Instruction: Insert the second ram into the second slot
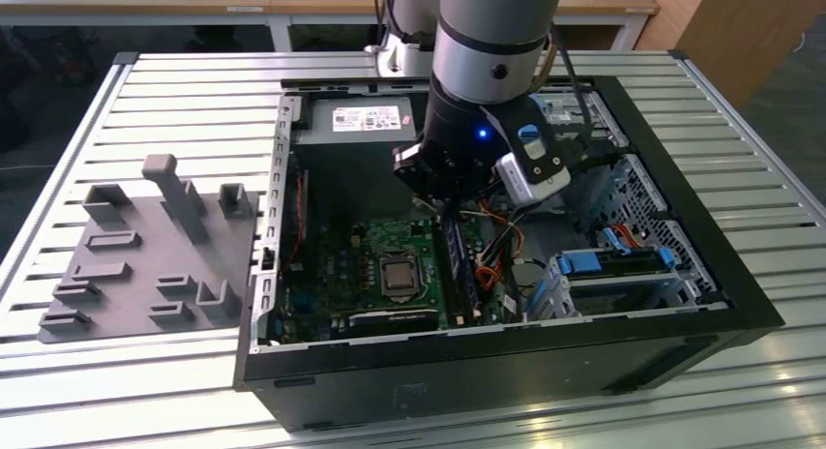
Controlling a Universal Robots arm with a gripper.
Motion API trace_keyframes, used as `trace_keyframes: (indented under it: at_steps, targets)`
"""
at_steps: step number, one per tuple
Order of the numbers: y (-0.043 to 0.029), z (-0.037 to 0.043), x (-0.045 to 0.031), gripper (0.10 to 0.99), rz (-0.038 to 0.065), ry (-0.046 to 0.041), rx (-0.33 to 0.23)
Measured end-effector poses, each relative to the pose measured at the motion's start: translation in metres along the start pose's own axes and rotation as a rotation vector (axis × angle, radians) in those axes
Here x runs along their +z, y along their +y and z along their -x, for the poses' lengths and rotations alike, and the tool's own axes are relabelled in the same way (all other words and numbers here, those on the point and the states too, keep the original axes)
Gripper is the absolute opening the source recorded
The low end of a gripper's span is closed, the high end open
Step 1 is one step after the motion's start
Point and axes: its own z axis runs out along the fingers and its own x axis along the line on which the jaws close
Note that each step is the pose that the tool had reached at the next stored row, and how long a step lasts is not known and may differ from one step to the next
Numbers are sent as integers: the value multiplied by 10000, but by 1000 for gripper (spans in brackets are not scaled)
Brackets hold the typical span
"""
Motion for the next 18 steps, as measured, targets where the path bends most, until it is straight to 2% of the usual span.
trace_keyframes:
  at_steps: [18]
  targets:
    - [-3,1,68,137,-2,1,-16]
